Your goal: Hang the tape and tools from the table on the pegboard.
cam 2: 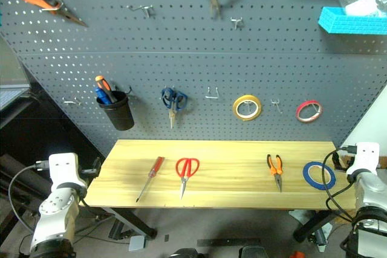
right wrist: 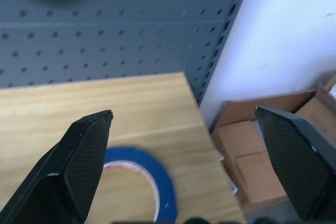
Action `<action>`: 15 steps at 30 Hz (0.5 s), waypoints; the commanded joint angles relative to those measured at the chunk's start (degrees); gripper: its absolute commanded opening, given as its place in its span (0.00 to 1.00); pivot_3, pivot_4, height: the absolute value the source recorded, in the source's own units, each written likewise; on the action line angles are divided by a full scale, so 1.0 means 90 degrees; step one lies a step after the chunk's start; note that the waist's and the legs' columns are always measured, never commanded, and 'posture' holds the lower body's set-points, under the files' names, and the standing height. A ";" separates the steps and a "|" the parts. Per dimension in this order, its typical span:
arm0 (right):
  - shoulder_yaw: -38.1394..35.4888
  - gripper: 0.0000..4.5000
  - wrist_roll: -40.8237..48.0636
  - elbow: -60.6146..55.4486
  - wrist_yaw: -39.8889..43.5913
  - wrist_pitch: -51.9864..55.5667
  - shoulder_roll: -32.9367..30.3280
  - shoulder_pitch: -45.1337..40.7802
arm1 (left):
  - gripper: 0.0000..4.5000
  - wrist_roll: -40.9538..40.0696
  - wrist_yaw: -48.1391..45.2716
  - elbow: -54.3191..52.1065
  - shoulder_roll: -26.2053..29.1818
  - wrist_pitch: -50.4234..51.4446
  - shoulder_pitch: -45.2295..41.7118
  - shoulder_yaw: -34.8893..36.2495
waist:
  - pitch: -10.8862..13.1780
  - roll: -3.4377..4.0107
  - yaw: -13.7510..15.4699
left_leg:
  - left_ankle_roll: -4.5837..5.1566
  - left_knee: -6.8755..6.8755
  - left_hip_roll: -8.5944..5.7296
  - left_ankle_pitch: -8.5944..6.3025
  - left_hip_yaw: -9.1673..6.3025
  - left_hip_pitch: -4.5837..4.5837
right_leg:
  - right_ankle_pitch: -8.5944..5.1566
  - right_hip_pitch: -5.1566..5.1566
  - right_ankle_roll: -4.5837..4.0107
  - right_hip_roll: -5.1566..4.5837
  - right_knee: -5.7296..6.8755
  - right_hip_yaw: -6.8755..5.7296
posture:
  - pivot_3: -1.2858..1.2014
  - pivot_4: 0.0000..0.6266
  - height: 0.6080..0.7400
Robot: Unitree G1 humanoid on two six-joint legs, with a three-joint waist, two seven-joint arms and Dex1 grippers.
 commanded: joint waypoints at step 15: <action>-0.0010 1.00 0.0110 -0.0866 0.0185 -0.0053 0.0120 0.0538 | 0.99 -0.0149 -0.0475 -0.0752 0.0058 0.0333 -0.0140 -0.0211 | 0.0000 0.0000 -0.0004 | 0.0001 0.0000 0.0008 -0.0002 0.0008 0.0000 | 0.0000 -0.0001 0.0001 0.0001 -0.0001 0.0002 | 0.50 0.00 1.00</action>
